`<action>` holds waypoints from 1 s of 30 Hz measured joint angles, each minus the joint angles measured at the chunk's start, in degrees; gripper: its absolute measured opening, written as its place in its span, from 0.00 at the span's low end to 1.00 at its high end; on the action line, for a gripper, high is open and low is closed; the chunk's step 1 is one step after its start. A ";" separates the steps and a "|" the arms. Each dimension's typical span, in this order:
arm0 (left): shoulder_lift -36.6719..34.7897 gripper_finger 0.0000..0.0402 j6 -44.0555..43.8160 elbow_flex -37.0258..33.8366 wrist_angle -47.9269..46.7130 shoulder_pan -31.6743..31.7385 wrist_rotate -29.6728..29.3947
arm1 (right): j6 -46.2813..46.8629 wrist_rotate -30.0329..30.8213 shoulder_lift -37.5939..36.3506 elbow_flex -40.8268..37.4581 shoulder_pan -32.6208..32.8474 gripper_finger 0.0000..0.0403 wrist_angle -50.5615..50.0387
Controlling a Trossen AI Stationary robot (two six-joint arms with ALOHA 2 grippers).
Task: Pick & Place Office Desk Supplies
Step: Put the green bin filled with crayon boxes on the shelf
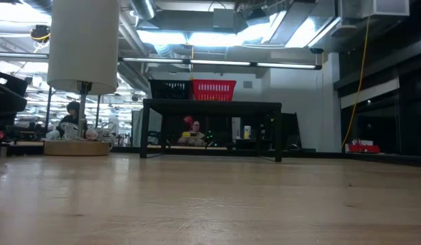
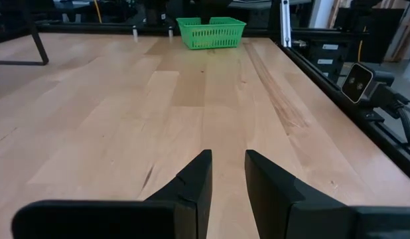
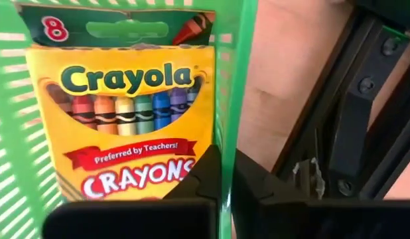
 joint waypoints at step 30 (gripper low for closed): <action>0.00 0.22 0.66 0.00 0.02 1.99 1.68 | -46.61 27.78 0.08 23.29 -30.12 0.02 0.08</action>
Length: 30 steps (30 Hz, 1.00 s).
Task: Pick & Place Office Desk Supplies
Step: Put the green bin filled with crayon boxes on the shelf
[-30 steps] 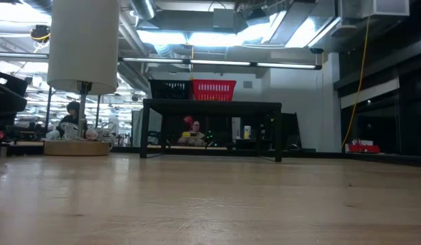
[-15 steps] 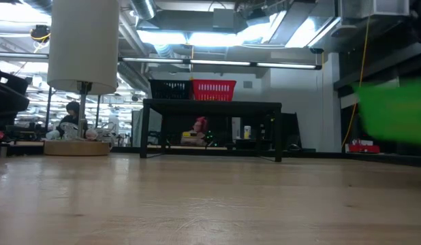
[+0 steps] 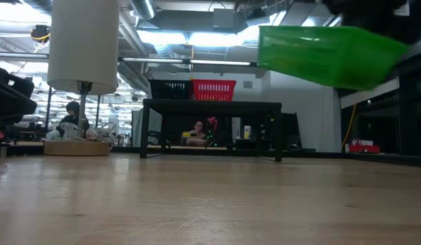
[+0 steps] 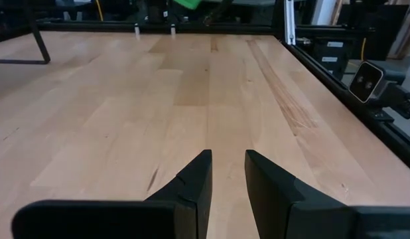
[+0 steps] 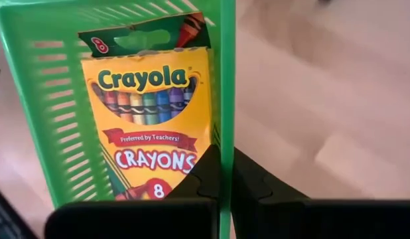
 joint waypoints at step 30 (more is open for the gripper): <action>0.00 0.22 -0.64 0.00 0.00 0.00 1.38 | -24.46 -16.02 -0.09 15.62 -45.99 0.02 -7.91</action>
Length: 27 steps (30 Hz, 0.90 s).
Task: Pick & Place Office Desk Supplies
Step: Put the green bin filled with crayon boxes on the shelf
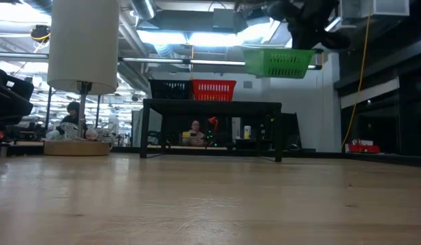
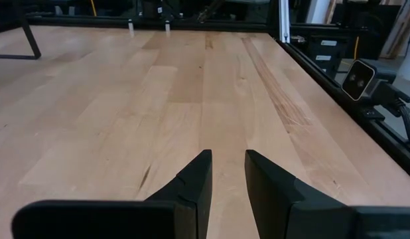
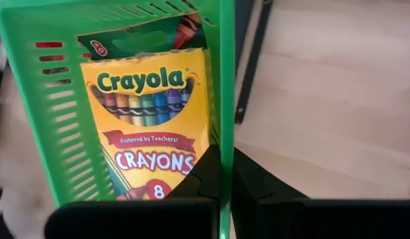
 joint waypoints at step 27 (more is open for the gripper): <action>0.00 0.22 1.00 -0.01 0.06 0.70 1.11 | -7.13 -8.55 14.18 9.11 -17.47 0.02 5.67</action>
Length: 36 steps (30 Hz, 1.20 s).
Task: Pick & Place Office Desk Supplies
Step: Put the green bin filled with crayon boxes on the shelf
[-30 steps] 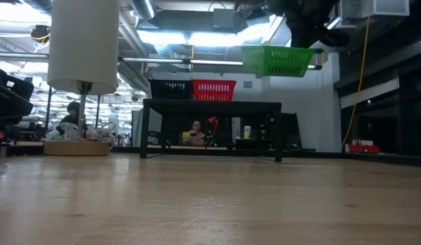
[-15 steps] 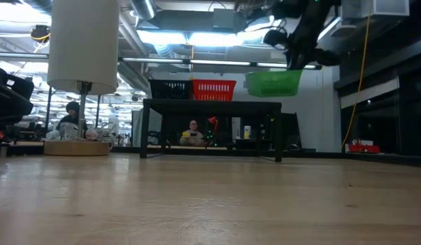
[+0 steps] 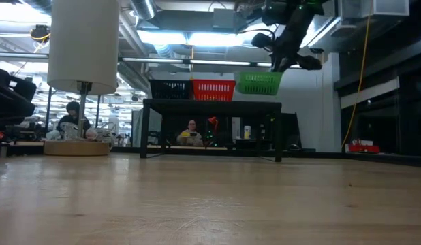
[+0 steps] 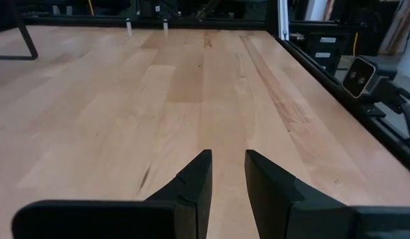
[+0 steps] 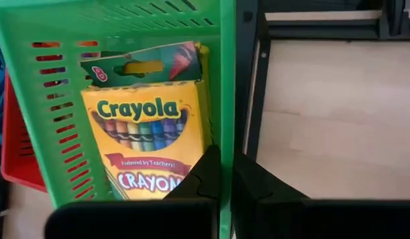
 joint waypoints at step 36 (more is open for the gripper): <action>0.00 0.22 -1.01 0.00 -0.07 -0.07 0.39 | -0.37 -2.05 4.55 1.69 -2.41 0.02 -1.81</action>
